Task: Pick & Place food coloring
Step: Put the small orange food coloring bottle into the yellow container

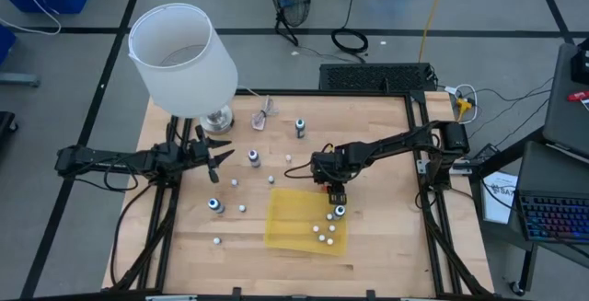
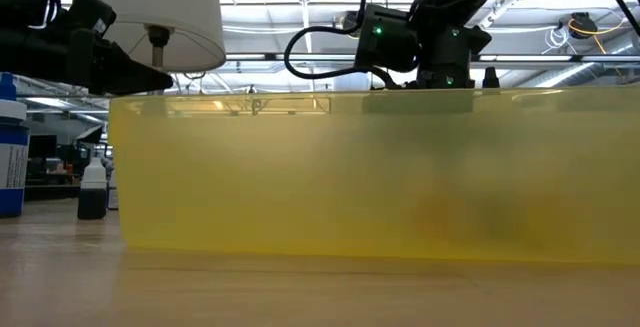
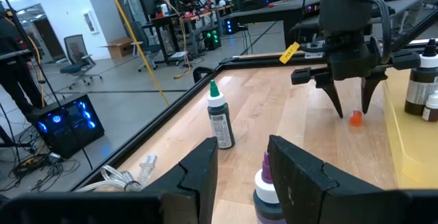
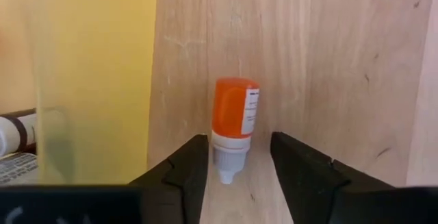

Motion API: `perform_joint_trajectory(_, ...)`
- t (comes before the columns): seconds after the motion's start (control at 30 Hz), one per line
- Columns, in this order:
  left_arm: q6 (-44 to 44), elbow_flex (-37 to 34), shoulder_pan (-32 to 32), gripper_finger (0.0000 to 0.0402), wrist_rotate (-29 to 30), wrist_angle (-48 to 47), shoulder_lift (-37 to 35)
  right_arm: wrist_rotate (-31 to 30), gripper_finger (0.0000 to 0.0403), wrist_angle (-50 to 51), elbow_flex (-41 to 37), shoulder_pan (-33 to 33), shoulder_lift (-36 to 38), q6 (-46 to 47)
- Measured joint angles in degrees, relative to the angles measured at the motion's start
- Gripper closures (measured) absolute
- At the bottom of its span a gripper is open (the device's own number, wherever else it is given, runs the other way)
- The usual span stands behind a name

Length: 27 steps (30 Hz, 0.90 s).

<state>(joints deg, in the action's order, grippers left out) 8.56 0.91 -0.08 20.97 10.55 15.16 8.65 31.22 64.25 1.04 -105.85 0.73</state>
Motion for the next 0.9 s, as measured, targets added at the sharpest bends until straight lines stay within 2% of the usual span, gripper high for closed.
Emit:
perform_joint_trajectory(0.13, 0.0, 0.0, 0.0, 0.0270, 0.0, 0.0, 0.0, -0.2, 0.0279, -0.1, 0.0, 0.1, -0.1, -0.1)
perform_joint_trajectory(0.37, 0.0, 0.0, 0.0, 0.0270, 0.0, 0.0, 0.0, -0.6, 0.0363, -0.2, 0.0, 0.1, -0.2, -2.3)
perform_joint_trajectory(0.63, 0.0, 0.0, 0.0, 0.0270, 0.0, 0.0, 0.0, -2.4, 0.0367, 0.1, 0.0, 0.0, 0.8, -3.2)
perform_joint_trajectory(0.9, 0.0, 0.0, 0.0, 0.0270, 0.0, 0.0, 0.0, -5.0, 0.0367, -0.7, -0.1, -0.1, 9.3, -3.3)
